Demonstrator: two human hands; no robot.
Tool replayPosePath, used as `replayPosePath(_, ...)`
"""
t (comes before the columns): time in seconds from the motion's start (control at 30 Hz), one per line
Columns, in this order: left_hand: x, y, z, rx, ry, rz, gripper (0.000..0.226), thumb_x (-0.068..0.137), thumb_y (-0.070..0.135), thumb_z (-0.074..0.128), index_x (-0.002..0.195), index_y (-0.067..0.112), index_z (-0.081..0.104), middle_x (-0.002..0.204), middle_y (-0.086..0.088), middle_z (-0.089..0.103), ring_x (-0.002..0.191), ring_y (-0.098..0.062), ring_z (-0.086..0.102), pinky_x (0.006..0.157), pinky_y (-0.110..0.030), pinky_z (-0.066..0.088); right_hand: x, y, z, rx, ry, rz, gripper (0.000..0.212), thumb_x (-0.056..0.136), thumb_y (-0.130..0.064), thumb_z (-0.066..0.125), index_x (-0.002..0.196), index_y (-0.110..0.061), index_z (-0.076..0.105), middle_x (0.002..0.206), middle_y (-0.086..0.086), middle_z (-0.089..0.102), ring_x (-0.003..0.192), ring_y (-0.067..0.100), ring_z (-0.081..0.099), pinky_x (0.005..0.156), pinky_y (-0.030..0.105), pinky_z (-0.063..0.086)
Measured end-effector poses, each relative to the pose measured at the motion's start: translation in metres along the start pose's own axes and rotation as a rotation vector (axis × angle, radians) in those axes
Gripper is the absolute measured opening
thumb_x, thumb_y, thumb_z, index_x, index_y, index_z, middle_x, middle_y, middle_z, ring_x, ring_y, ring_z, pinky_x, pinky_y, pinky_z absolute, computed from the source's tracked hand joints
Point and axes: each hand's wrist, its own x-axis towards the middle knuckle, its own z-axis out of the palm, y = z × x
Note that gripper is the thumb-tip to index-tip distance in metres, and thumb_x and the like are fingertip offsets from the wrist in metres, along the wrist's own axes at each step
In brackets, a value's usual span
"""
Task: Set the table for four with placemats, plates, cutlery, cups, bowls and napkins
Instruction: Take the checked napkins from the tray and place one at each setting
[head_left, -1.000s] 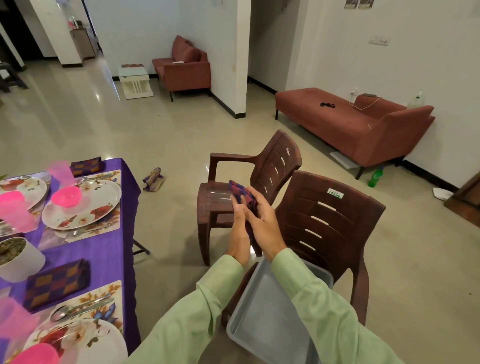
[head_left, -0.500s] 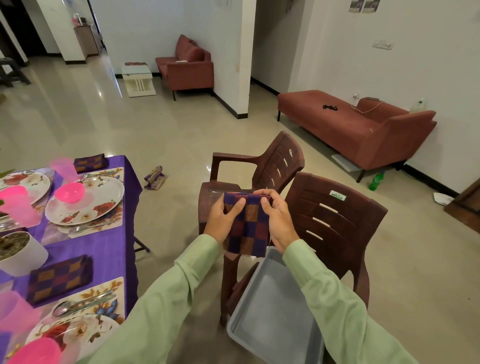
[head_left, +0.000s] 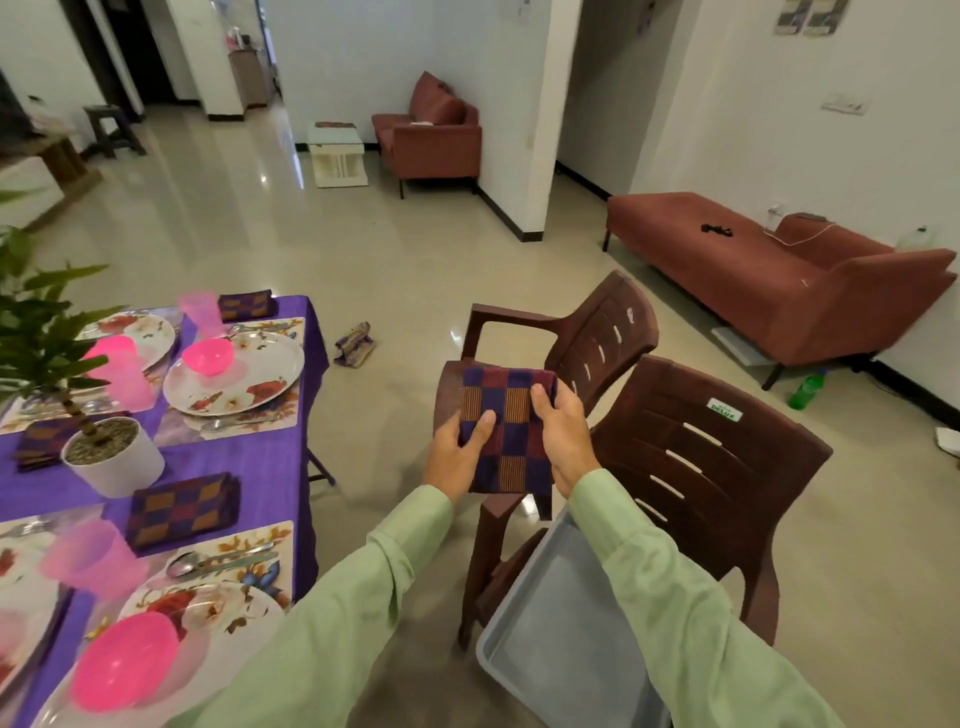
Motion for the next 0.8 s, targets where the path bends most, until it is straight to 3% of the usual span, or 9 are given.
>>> replayPosePath(0.1, -0.013, -0.003, -0.012, 0.059, 0.148, 0.07, 0.014, 0.1, 0.036, 0.051, 0.101, 0.026, 0.06, 0.097, -0.001, 0.072, 0.089, -0.017, 0.07, 0.075, -0.028, 0.058, -0.009, 0.005, 0.014, 0.026, -0.143, 0.014, 0.028, 0.101, -0.043, 0.047, 0.122, -0.028, 0.058, 0.112, -0.003, 0.071, 0.103, 0.016, 0.069, 0.092, 0.043, 0.056)
replayPosePath(0.23, -0.035, 0.003, -0.031, 0.127, 0.325, 0.146, 0.02, 0.101, 0.035, 0.049, 0.107, 0.02, 0.061, 0.096, 0.001, 0.071, 0.086, -0.014, 0.069, 0.075, -0.029, 0.058, -0.032, 0.024, 0.039, -0.02, -0.302, 0.069, 0.036, 0.099, -0.052, 0.045, 0.127, -0.031, 0.055, 0.114, -0.006, 0.069, 0.104, 0.014, 0.067, 0.091, 0.038, 0.055)
replayPosePath(0.37, -0.076, -0.004, -0.054, 0.236, 0.549, 0.109, 0.025, 0.1, 0.04, 0.047, 0.109, 0.021, 0.061, 0.091, 0.012, 0.068, 0.08, -0.001, 0.065, 0.067, -0.014, 0.051, -0.059, 0.036, 0.071, -0.203, -0.24, -0.112, 0.024, 0.102, -0.046, 0.039, 0.096, -0.034, 0.059, 0.094, -0.007, 0.07, 0.087, 0.011, 0.067, 0.082, 0.037, 0.057)
replayPosePath(0.43, -0.102, -0.009, -0.07, 0.296, 0.677, 0.081, 0.031, 0.1, 0.043, 0.048, 0.11, 0.018, 0.062, 0.095, 0.008, 0.068, 0.084, -0.006, 0.064, 0.07, -0.012, 0.047, -0.075, 0.04, 0.088, -0.261, -0.279, -0.218, 0.023, 0.103, -0.044, 0.038, 0.094, -0.034, 0.056, 0.092, -0.007, 0.068, 0.084, 0.011, 0.066, 0.08, 0.04, 0.057)
replayPosePath(0.5, -0.128, -0.012, -0.087, 0.315, 0.801, 0.084, 0.023, 0.099, 0.038, 0.052, 0.103, 0.017, 0.061, 0.091, 0.01, 0.065, 0.081, -0.002, 0.06, 0.067, -0.006, 0.042, -0.095, 0.047, 0.107, -0.286, -0.36, -0.279, 0.023, 0.103, -0.045, 0.037, 0.1, -0.032, 0.056, 0.094, -0.005, 0.068, 0.084, 0.013, 0.065, 0.079, 0.041, 0.057)
replayPosePath(0.57, -0.158, -0.011, -0.107, 0.326, 0.9, 0.112, 0.017, 0.098, 0.036, 0.054, 0.1, 0.02, 0.059, 0.088, 0.013, 0.063, 0.079, 0.001, 0.059, 0.069, -0.007, 0.042, -0.123, 0.051, 0.131, -0.25, -0.432, -0.284, 0.023, 0.103, -0.044, 0.038, 0.102, -0.031, 0.057, 0.094, -0.007, 0.067, 0.085, 0.009, 0.064, 0.079, 0.037, 0.057)
replayPosePath(0.67, -0.196, -0.01, -0.138, 0.316, 1.0, 0.155, 0.016, 0.097, 0.04, 0.055, 0.102, 0.025, 0.06, 0.092, 0.01, 0.068, 0.084, -0.006, 0.064, 0.076, -0.023, 0.05, -0.163, 0.05, 0.164, -0.197, -0.487, -0.296, 0.021, 0.103, -0.042, 0.04, 0.102, -0.03, 0.058, 0.088, -0.017, 0.064, 0.08, -0.001, 0.063, 0.075, 0.023, 0.055)
replayPosePath(0.8, -0.25, -0.013, -0.186, 0.304, 1.107, 0.161, 0.019, 0.096, 0.044, 0.053, 0.107, 0.031, 0.06, 0.095, 0.013, 0.069, 0.086, -0.001, 0.065, 0.076, -0.022, 0.052, -0.218, 0.049, 0.209, -0.139, -0.631, -0.287, 0.02, 0.104, -0.035, 0.042, 0.101, -0.026, 0.059, 0.083, -0.018, 0.064, 0.073, -0.009, 0.062, 0.063, 0.008, 0.046)
